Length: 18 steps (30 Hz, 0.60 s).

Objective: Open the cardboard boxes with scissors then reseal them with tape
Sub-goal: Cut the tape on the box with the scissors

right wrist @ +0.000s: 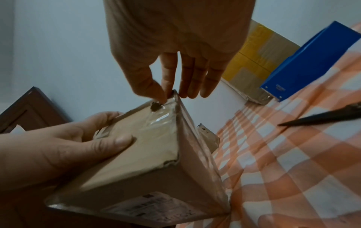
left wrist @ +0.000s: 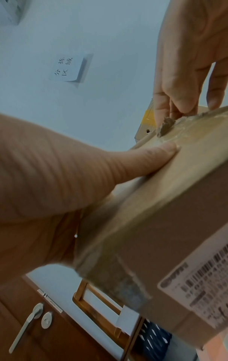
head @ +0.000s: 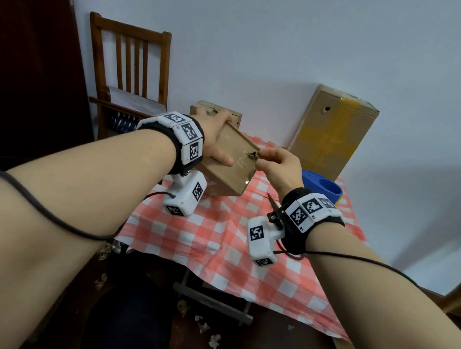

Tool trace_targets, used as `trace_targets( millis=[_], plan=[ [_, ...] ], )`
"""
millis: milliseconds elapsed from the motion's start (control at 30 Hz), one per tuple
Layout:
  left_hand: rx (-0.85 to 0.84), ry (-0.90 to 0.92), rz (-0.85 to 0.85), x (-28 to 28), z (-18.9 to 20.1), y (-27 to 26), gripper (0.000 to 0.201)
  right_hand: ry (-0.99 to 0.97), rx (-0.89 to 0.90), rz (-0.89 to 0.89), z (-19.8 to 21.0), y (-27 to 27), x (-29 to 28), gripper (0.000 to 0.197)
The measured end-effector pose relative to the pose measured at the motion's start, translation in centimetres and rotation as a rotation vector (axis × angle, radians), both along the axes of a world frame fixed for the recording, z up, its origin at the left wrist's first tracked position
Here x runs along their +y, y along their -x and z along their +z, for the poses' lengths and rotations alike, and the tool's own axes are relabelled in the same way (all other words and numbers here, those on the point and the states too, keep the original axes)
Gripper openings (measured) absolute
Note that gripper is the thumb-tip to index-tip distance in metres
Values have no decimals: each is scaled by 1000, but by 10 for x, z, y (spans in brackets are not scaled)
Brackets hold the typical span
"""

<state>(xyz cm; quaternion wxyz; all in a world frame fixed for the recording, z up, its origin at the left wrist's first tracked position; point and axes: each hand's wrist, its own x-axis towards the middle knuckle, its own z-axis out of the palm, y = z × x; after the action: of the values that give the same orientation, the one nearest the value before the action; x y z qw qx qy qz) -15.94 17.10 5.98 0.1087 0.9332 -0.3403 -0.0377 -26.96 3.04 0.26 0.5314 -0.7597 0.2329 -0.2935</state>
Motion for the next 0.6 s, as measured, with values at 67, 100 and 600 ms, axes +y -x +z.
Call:
trace_targets(
  millis=[67,100,600],
  plan=[
    [2,-1,4,1,0,-1,96,61,11,12,-2,-1,0,20],
    [2,-2,4,1,-1,-1,96,100,13,9,-3,-1,0,19],
    [-11,-30,-4,-3,0,4,96,49,39,-81,4,-8,2,16]
  ],
)
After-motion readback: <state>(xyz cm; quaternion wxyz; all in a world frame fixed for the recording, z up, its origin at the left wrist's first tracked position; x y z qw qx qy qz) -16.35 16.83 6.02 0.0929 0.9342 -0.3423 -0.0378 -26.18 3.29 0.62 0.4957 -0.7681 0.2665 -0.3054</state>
